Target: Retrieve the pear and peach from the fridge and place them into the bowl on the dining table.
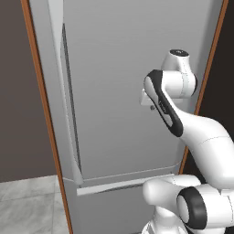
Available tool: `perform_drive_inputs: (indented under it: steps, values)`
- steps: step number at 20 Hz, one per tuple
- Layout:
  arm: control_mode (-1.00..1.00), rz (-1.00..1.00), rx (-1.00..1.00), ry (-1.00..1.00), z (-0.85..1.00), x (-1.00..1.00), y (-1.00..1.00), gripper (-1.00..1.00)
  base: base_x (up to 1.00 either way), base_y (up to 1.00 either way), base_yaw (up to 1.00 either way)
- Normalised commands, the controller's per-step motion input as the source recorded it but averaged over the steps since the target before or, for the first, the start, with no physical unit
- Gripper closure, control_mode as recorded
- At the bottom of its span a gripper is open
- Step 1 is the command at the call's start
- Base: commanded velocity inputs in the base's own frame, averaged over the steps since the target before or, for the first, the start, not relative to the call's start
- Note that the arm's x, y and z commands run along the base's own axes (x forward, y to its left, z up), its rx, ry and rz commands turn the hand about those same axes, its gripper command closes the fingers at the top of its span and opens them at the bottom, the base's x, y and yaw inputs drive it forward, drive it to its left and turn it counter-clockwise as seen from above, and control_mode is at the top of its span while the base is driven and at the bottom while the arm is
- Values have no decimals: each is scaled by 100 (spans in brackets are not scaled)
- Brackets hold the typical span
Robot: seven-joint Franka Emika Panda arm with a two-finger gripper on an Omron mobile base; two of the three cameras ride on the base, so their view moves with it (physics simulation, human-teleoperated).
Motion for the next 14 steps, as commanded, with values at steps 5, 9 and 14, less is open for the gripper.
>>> perform_drive_inputs:
  steps: [5,9,14]
  values:
    - [-100,0,0,-16,-11,-38,0,-100,0,0,0]
    - [-100,0,0,-30,-20,-71,2,-100,0,0,0]
    - [-100,0,0,-22,-42,-62,11,-100,0,0,0]
